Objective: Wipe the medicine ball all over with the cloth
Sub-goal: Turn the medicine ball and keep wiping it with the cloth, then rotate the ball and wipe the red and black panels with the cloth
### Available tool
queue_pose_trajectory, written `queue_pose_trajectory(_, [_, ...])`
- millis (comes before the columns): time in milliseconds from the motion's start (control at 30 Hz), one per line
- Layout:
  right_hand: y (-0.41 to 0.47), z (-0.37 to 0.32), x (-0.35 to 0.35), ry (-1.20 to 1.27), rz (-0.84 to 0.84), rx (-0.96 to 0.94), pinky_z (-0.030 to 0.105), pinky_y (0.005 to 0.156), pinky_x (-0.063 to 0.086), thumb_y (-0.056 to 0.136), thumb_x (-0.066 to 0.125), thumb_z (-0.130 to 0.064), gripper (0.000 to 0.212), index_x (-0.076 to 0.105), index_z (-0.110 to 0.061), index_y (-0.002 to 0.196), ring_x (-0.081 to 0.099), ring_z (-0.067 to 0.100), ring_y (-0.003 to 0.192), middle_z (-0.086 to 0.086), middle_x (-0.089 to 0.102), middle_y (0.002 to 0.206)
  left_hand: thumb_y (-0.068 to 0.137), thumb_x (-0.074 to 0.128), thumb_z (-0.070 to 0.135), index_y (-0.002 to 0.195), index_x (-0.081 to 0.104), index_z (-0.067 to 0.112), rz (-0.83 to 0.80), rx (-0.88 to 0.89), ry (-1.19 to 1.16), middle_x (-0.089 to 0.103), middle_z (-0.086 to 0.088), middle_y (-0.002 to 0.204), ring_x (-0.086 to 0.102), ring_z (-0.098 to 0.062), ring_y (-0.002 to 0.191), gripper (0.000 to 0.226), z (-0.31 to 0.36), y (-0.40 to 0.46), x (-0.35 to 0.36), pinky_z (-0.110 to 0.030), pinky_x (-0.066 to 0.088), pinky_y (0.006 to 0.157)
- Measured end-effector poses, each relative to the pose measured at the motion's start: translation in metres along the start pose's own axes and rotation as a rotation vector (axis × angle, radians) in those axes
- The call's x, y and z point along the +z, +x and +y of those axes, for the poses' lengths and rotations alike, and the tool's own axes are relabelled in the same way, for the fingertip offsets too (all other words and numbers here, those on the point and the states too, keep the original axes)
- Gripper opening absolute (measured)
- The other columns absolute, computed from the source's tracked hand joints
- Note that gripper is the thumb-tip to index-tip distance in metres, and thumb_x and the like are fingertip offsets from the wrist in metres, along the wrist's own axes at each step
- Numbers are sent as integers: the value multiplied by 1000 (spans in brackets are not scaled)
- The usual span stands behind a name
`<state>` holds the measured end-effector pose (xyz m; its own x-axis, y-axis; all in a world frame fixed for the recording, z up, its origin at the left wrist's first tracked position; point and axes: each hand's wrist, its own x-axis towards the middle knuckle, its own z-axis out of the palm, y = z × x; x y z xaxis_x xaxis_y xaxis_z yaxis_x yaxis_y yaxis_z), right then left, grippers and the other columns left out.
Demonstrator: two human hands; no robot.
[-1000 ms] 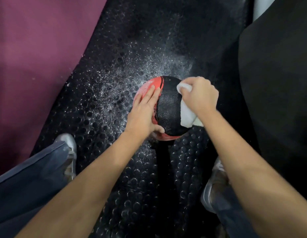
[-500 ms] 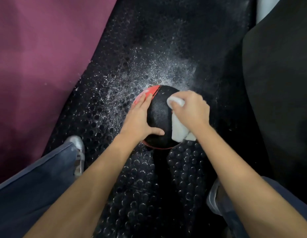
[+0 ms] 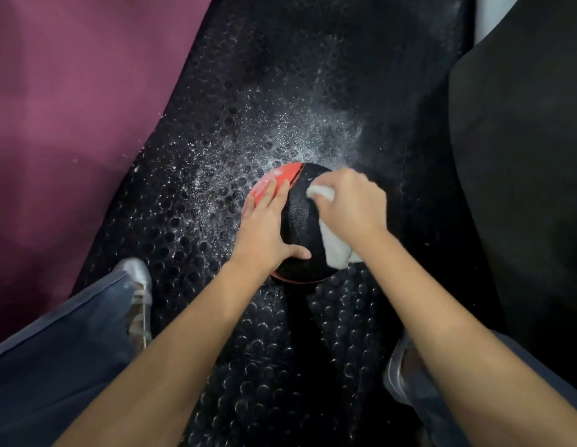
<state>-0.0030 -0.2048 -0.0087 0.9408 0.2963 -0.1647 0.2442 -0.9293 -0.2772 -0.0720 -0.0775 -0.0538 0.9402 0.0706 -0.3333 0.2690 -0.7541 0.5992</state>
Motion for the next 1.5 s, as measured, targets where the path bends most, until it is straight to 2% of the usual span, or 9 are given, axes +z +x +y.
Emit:
queue_pose_trajectory(367, [19, -9, -8, -99, -68, -118, 32, 75, 42, 89, 55, -32, 19, 68, -33, 103, 61, 28, 96, 2, 65, 102, 57, 89, 43, 156, 4, 19, 4, 19, 17, 2, 1, 164, -2, -21, 150, 132, 3, -2, -1, -40, 4, 122])
queue_pose_trajectory(500, [50, 0, -15, -92, -97, 38, 30, 72, 36, 87, 56, -26, 19, 70, -31, 100, 60, 29, 99, 4, 66, 105, 56, 88, 45, 156, 2, 21, 0, 18, 22, 0, 3, 164, -2, -23, 150, 133, 2, -4, 3, -41, 5, 122])
queue_pose_trajectory(633, [34, -13, -7, -124, -121, -150, 30, 70, 38, 88, 59, -28, 17, 70, -33, 99, 62, 26, 95, -2, 67, 101, 57, 89, 44, 155, 2, 19, 6, 20, 18, 1, 0, 163, -2, -20, 150, 133, -1, -4, 0, -39, 4, 122])
queue_pose_trajectory(800, [58, 3, -18, -86, -183, 84, 31, 76, 39, 87, 57, -27, 21, 69, -34, 103, 60, 30, 103, 4, 66, 110, 57, 88, 45, 156, 2, 21, -6, 18, 34, 0, 3, 164, -3, -22, 150, 133, 1, -6, 2, -40, 6, 122])
queue_pose_trajectory(933, [16, -8, -8, -54, -158, -84, 32, 78, 45, 87, 59, -35, 15, 70, -34, 96, 62, 21, 95, -5, 68, 100, 58, 90, 39, 155, 4, 19, -18, -1, -8, 3, 2, 163, -1, -15, 150, 132, 1, -2, -4, -37, 3, 122])
queue_pose_trajectory(1100, [-13, 46, -14, 878, 22, 357, 25, 79, 51, 80, 67, -19, 9, 72, -27, 80, 62, 7, 86, -10, 69, 89, 59, 89, 41, 155, 10, 17, -43, 27, -22, 6, 2, 163, 4, -18, 150, 127, -1, 0, -10, -39, 8, 122])
queue_pose_trajectory(1233, [-36, 112, 4, 1420, -12, 937, 33, 73, 55, 76, 68, -30, 37, 64, -10, 107, 66, 19, 79, 7, 67, 95, 83, 71, 47, 151, 32, 14, -29, 42, -128, 29, -2, 157, 28, -19, 144, 85, -2, 3, -26, -42, 22, 119])
queue_pose_trajectory(1367, [-46, 137, 33, 1619, -111, 994, 35, 70, 50, 93, 49, -35, 28, 59, -9, 98, 63, 22, 67, 11, 62, 82, 101, 46, 34, 140, 50, 10, 67, -49, -338, 56, -8, 136, 53, -23, 124, 45, -5, 11, -33, -42, 40, 108])
queue_pose_trajectory(1500, [-34, 133, 50, 1667, -111, 997, 33, 70, 50, 96, 42, -37, 35, 61, -9, 88, 66, 20, 61, 6, 67, 72, 104, 34, 39, 141, 45, 12, 90, -287, -533, 52, -9, 136, 49, -24, 124, 47, -8, 19, -24, -41, 39, 105])
